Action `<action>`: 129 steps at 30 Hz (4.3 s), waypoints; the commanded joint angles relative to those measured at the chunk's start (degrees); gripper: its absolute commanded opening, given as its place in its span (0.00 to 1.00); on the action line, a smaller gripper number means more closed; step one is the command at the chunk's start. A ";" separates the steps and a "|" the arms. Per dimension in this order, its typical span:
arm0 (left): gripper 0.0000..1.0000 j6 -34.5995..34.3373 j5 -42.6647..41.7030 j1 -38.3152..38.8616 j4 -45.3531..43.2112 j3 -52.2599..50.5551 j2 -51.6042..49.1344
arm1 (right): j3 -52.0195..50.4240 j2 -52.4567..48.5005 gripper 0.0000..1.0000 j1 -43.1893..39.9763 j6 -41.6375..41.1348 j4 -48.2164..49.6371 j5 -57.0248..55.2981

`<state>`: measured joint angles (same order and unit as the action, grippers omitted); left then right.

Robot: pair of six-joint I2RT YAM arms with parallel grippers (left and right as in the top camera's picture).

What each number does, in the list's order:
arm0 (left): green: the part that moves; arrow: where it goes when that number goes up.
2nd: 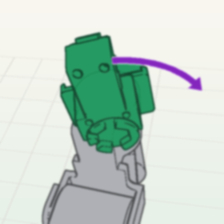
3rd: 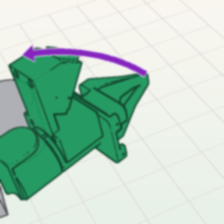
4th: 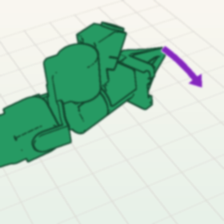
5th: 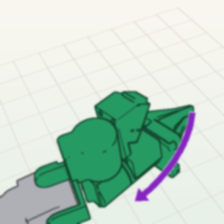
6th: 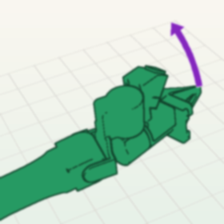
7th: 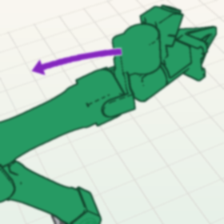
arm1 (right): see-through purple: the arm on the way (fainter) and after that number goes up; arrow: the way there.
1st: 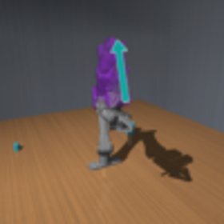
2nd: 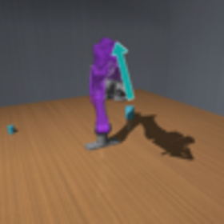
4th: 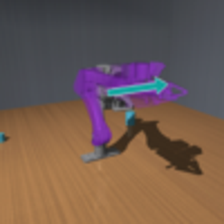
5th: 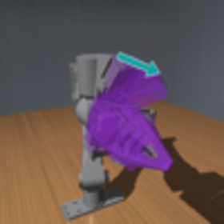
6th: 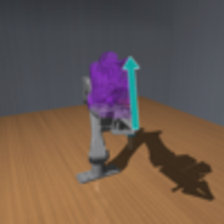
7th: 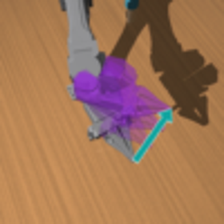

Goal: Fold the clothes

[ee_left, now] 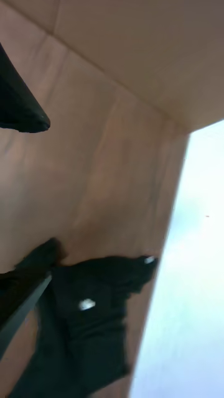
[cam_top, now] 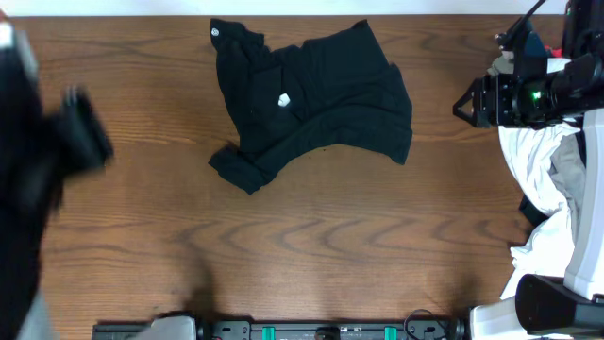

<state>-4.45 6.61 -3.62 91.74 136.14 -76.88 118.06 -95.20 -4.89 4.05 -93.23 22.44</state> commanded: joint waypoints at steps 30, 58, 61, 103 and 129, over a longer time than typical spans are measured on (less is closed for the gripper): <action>0.69 9.20 -34.01 2.58 -27.87 -51.76 -38.75 | -53.83 -1.70 0.72 6.08 -18.82 60.72 -3.02; 0.06 8.28 -27.76 -0.35 -23.89 -51.80 -28.94 | -55.01 -16.20 0.63 10.10 -21.55 75.17 2.21; 0.06 8.31 -27.71 -0.50 -23.58 -51.80 -25.73 | -55.01 -17.90 0.74 10.91 -23.45 76.22 1.20; 0.35 8.70 -23.89 -1.51 -6.27 -51.80 -21.90 | -54.75 7.23 0.54 0.98 -13.29 31.32 -26.95; 0.54 18.27 -11.96 22.16 -49.18 -51.80 -29.29 | -54.75 -0.35 0.45 8.96 -15.21 52.37 -3.58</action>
<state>10.07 -13.34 16.08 44.25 83.92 -103.20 63.24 -91.88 2.35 -9.34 -41.19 18.00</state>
